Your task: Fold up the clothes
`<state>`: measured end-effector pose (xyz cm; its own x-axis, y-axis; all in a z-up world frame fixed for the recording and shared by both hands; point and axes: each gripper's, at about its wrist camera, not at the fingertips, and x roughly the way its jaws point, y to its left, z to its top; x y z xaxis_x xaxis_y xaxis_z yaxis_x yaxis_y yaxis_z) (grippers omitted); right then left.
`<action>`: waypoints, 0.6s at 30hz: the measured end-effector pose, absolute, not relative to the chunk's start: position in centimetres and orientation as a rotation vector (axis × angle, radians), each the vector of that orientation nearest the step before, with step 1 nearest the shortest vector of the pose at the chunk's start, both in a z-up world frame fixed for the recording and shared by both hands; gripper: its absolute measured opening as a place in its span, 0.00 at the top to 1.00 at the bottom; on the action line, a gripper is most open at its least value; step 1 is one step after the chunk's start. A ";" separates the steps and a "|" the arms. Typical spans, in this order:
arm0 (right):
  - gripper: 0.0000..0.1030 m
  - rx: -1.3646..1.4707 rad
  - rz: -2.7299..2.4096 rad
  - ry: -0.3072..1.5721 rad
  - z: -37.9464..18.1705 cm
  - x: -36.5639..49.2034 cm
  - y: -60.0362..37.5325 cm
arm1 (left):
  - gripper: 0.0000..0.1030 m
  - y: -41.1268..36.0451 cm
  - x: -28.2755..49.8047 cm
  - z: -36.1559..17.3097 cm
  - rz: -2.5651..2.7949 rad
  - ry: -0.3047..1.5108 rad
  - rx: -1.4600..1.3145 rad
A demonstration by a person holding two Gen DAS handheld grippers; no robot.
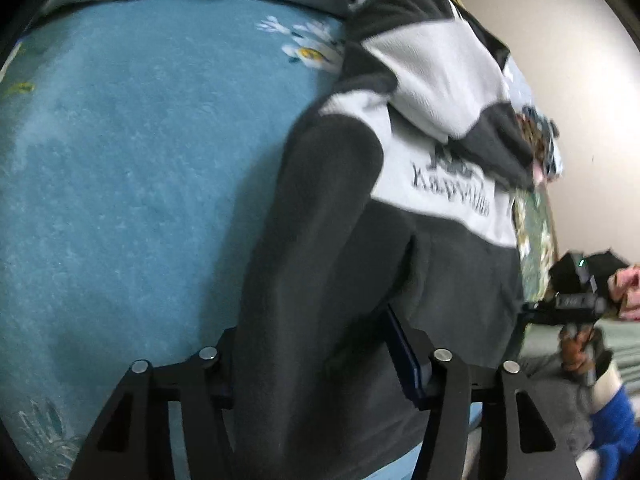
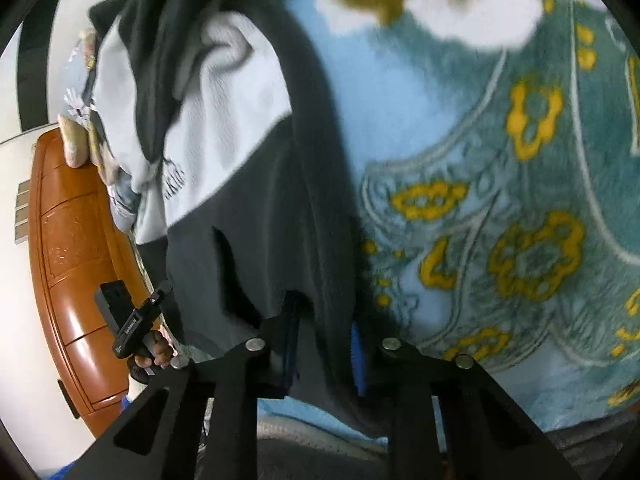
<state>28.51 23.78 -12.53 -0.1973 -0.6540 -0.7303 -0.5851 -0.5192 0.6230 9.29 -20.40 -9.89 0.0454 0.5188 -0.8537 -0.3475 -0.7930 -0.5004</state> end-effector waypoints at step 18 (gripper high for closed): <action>0.92 1.379 -2.047 -1.701 -3.5 27.7 27.7 | 0.93 -21.4 7.7 1.9 1.997 -0.587 -1.370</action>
<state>27.67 27.70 -3.52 -0.5685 -0.6175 -0.5435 -0.4212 -0.3490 0.8371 7.66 -21.39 1.92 -0.2536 0.7174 -0.6489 -0.2524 -0.6966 -0.6716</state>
